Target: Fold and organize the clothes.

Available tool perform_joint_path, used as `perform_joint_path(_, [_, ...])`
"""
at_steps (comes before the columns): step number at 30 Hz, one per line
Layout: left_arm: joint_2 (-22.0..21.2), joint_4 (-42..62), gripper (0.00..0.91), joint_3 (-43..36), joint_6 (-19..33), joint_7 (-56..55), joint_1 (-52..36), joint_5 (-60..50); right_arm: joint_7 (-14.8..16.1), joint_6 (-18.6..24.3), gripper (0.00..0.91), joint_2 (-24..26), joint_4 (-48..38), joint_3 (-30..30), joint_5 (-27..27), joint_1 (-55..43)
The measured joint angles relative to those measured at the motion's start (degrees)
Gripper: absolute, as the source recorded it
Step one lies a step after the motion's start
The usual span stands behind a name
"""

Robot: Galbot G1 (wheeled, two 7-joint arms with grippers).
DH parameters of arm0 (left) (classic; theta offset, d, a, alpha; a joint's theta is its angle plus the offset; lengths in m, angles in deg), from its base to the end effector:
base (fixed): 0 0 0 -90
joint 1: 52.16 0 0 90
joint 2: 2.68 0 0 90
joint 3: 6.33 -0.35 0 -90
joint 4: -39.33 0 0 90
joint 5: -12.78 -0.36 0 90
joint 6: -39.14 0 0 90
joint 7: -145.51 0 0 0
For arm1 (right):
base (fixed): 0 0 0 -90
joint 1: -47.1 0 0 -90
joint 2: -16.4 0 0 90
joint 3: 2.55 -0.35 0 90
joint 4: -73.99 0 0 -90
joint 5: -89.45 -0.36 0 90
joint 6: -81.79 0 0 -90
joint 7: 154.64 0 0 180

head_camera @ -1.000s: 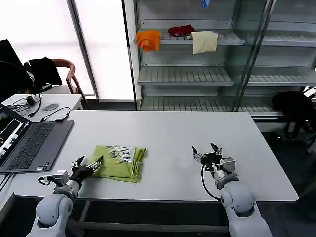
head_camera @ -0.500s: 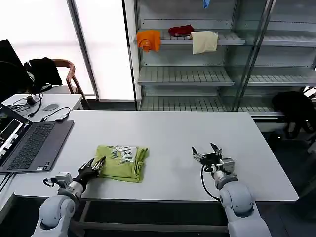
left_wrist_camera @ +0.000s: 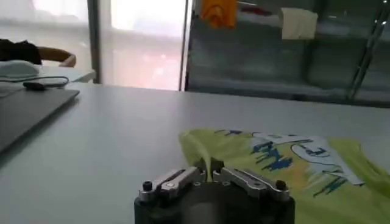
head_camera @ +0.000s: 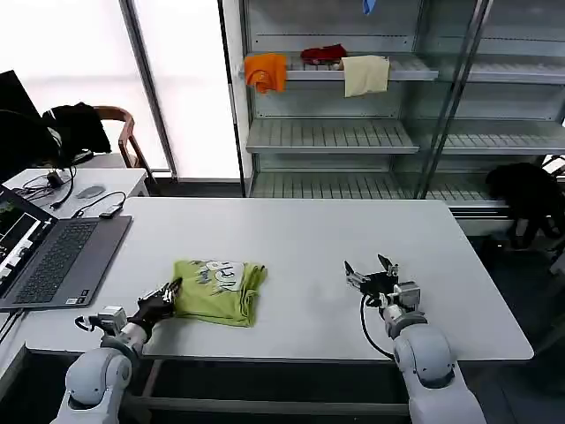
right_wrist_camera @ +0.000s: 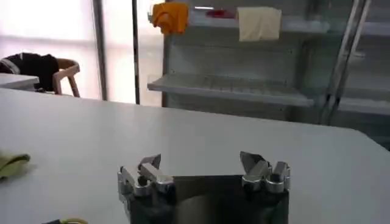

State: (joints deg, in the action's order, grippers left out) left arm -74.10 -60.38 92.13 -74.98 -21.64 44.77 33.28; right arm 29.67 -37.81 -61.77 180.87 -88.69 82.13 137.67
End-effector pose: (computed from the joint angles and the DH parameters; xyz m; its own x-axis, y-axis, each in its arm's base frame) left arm 0.3173 0.1417 -0.2980 -0.9368 0.1519 0.3151 0.1293 0.9874 -0.0918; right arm 0.3413 -0.0276 -0.2484 -0.9548 -0.1556 0.2531 -0.1768 0.9822 -0.0632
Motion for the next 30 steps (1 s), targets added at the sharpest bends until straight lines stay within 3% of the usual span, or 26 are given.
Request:
perform_joint_path(6, [2.3,1.1,0.0,2.2,2.5,1.0,-1.0,-6.1,0.2,0.3,0.907,0.3,-0.3,-0.4,-0.6,0.1])
perform_joint_path(21, [17.1,-1.0,0.0,9.1,6.0,4.8,-5.9,-24.3,0.4,2.2,0.907,0.4,-1.6,-0.9,-1.5,0.8])
perform_joint_path(26, [18.4,-5.0,0.0,8.8,5.6,5.1,-5.6,-30.1,0.4,3.0,0.907,0.3,-2.1,-1.4,-1.8,1.6])
perform_joint_path(30, [16.9,-8.6,0.0,6.3,5.6,5.0,-4.1,-35.1,0.4,3.6,0.907,0.4,-2.3,-1.9,-2.0,2.4])
